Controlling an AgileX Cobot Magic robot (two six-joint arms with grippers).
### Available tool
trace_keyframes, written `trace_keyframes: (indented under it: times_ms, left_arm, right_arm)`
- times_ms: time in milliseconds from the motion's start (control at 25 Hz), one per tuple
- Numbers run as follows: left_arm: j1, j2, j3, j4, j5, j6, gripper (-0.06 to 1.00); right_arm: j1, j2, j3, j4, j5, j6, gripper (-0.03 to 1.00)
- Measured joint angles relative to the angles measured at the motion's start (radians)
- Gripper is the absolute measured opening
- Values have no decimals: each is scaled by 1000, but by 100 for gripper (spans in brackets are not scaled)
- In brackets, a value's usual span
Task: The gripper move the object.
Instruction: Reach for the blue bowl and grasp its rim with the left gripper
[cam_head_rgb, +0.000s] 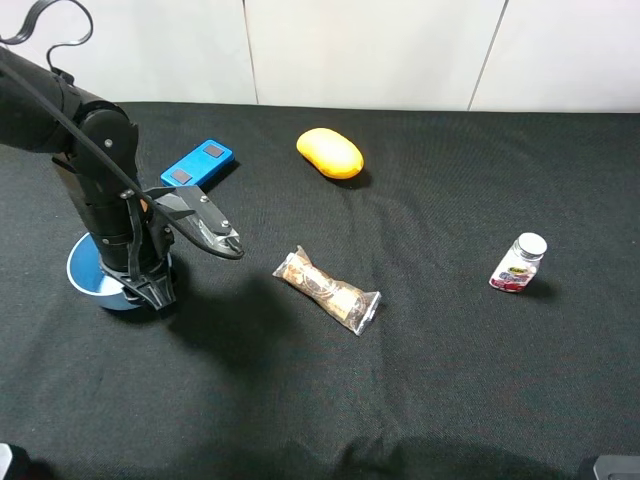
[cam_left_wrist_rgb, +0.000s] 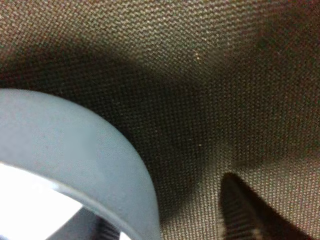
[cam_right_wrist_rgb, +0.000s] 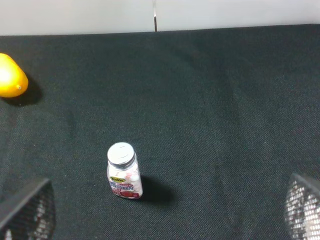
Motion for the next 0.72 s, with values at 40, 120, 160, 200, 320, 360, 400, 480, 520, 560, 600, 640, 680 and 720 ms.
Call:
trace_keyframes:
  times_ms: [40,120,160,200,320,360,400,480,520,560,600,640,680,720]
  left_arm:
    - [0,0,0,0,0,0,31]
    - [0,0,0,0,0,0,21]
    - [0,0,0,0,0,0,16]
    - [0,0,0,0,0,0,11]
    - [0,0,0,2,2,0,2]
    - [0,0,0,4,3,0,1]
    - [0,0,0,5,4,-1,1]
    - [0,0,0,7,5,-1,1]
    - [0,0,0,7,5,-1,1]
    - [0,0,0,7,5,-2,1]
    - [0,0,0,8,5,-4,1]
    - [0,0,0,8,5,-4,1]
    - [0,0,0,8,5,-4,1]
    - [0,0,-1,8,7,-6,1]
  right_arm:
    - [0,0,0,0,0,0,69]
    - [0,0,0,0,0,0,69]
    - [0,0,0,0,0,0,69]
    - [0,0,0,0,0,0,69]
    - [0,0,0,0,0,0,69]
    - [0,0,0,0,0,0,69]
    - [0,0,0,0,0,0,69]
    - [0,0,0,0,0,0,69]
    - [0,0,0,0,0,0,69]
    - [0,0,0,0,0,0,69]
    - [0,0,0,0,0,0,69]
    - [0,0,0,0,0,0,69]
    - [0,0,0,0,0,0,69]
    - [0,0,0,0,0,0,69]
